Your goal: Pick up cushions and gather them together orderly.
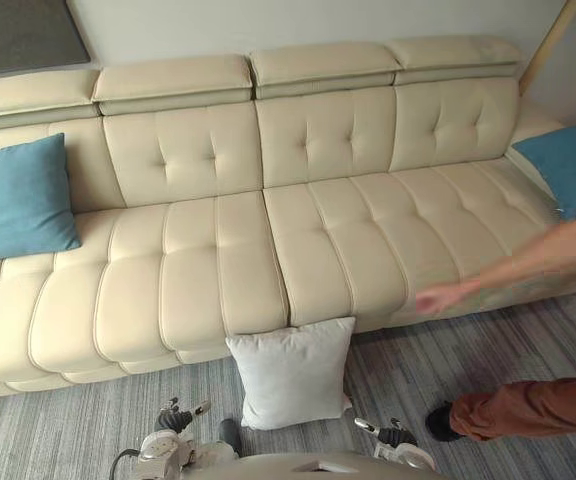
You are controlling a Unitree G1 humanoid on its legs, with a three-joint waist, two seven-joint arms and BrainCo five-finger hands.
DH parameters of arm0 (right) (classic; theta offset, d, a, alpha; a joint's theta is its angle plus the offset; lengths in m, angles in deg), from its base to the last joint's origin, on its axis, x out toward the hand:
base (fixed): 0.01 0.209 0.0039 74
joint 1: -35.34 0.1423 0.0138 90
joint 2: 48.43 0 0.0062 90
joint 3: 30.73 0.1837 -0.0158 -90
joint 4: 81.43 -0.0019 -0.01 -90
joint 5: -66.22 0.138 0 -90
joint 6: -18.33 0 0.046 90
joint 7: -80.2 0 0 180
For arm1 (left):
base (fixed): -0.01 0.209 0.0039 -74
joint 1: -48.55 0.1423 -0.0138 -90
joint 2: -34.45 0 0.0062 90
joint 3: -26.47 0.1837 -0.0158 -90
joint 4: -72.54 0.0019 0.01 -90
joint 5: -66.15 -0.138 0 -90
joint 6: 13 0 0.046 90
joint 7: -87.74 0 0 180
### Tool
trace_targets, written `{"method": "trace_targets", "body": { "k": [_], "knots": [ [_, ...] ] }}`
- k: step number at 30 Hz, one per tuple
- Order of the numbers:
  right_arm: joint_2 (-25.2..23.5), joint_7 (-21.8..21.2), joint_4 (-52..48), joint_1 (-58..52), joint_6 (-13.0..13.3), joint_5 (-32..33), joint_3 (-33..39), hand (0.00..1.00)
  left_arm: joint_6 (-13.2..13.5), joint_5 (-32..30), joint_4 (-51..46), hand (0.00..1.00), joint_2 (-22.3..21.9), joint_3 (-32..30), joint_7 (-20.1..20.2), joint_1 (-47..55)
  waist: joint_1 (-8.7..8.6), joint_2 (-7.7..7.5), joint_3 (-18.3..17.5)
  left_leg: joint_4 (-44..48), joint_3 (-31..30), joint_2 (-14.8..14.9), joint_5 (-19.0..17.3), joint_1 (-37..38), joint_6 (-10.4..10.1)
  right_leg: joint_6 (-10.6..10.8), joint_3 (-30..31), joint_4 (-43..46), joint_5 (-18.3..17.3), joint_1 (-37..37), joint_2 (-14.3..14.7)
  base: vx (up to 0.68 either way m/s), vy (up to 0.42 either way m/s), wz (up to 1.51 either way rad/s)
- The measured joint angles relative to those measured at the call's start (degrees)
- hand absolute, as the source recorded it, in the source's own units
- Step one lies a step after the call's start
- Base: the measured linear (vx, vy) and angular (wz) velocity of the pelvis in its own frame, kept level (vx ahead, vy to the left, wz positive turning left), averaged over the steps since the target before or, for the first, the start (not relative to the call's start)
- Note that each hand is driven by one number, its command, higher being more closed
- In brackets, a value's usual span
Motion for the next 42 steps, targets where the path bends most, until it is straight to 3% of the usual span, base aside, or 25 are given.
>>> {"method": "trace_targets", "body": {
  "k": [3, 6, 7, 8, 9, 12, 16, 23, 26, 35, 42],
  "knots": [
    [0.2, 0.3, -0.2, 0.7, 0.0, -0.4, -0.8, 0.00, 0.0, 0.0, -0.1, 0.00, 0.2, 0.6, -0.1, -0.2, 0.02, -0.24, 0.5, 0.0, 0.2, -0.6, -0.2, -0.5, 0.4, -0.9, 2.2, 0.2, -0.4, -0.8, 0.0, -0.04, 0.065, -0.07],
    [-0.1, 1.7, -3.4, 2.5, -0.1, -0.5, -3.3, 0.00, 0.0, 0.1, -1.9, 0.00, 0.4, 1.3, -0.5, -1.5, 0.46, 0.92, 1.2, 0.6, 2.0, -0.2, -0.3, -5.6, 0.5, -2.1, 4.2, 4.1, -0.2, -8.9, 0.0, -0.06, 0.037, -0.26],
    [0.1, 2.3, -5.5, 5.6, 0.0, -0.5, -4.6, 0.00, -0.1, 0.3, -3.6, 0.00, 0.9, 1.4, -1.3, -4.0, 0.33, -0.16, 3.9, 6.1, 2.6, 0.9, -1.0, -11.6, 1.5, -2.4, 4.3, 8.8, -0.2, -14.8, -0.2, -0.12, -0.004, -0.21],
    [0.2, 2.6, -6.4, 6.5, 0.0, -0.5, -4.8, 0.00, 0.0, 0.9, -4.0, 0.00, 1.1, 1.4, -1.7, -5.0, 0.28, -0.04, 4.5, 9.4, 2.7, 1.6, -2.0, -14.8, 2.0, -2.3, 4.3, 10.6, -0.2, -17.5, -0.1, -0.21, -0.032, -0.19],
    [0.9, 3.6, -8.6, 9.5, 0.0, -0.5, -6.2, 0.00, 0.0, 2.5, -5.8, 0.00, 1.2, 1.2, -2.8, -7.7, 0.62, 0.36, 6.2, 19.3, 3.1, 4.5, -5.1, -23.2, 2.0, -1.8, 4.3, 15.4, -0.5, -24.1, 0.6, -0.17, -0.035, -0.19],
    [2.8, 5.0, -14.1, 14.5, 0.1, -0.5, -8.8, 0.00, 0.2, 6.2, -9.9, 0.00, 1.1, 0.7, -4.4, -12.2, 0.86, 1.97, 9.3, 31.2, 2.6, 8.6, -9.2, -34.6, 2.6, 0.3, 4.9, 24.9, -2.7, -34.7, 2.2, -0.18, -0.010, -0.21],
    [4.2, 7.1, -17.1, 23.2, 0.2, -0.3, -9.0, 0.00, 1.6, 11.7, -14.4, 0.00, 1.2, 0.8, -5.6, -19.7, 0.89, 2.37, 12.8, 36.3, 1.7, 10.4, -9.2, -45.5, 2.7, -0.3, 4.3, 33.6, -4.3, -46.8, 2.3, -0.16, -0.032, 0.05],
    [5.0, 10.0, -18.1, 35.0, 0.0, 0.3, -11.1, 0.00, 1.8, 14.2, -17.0, 0.00, 1.0, 0.8, -6.6, -28.5, 1.60, 2.59, 16.6, 38.0, 1.8, 11.2, -8.0, -57.6, 2.7, -1.1, 4.0, 39.3, -3.9, -60.7, 2.1, -0.11, -0.036, 0.05],
    [4.7, 11.3, -18.1, 37.8, 0.0, 0.7, -11.3, 0.00, 2.0, 15.1, -17.0, 0.00, 0.7, 0.3, -7.4, -30.2, 2.31, 2.61, 17.5, 37.9, 1.5, 11.2, -5.6, -59.8, 3.8, -1.3, 3.5, 40.8, -4.4, -63.2, 1.9, -0.04, -0.059, 0.07],
    [4.5, 12.8, -18.0, 38.5, 0.1, 0.7, -11.2, 0.00, 2.2, 15.7, -18.5, 0.00, -0.9, 0.2, -8.9, -30.6, 3.16, 2.62, 17.6, 37.9, 1.4, 10.9, -5.3, -60.8, 3.4, -0.9, 2.5, 41.5, -5.5, -63.8, 0.9, 0.04, -0.053, 0.08],
    [4.3, 12.8, -18.2, 33.2, 0.1, 0.6, -11.2, 0.00, 2.1, 14.0, -19.7, 0.00, -1.5, 0.9, -8.9, -26.9, 2.85, 2.55, 17.5, 35.8, 0.5, 9.8, -5.2, -55.9, 3.4, -1.4, 1.3, 40.4, -6.7, -58.5, 0.3, 0.04, -0.071, 0.09]
  ]
}}
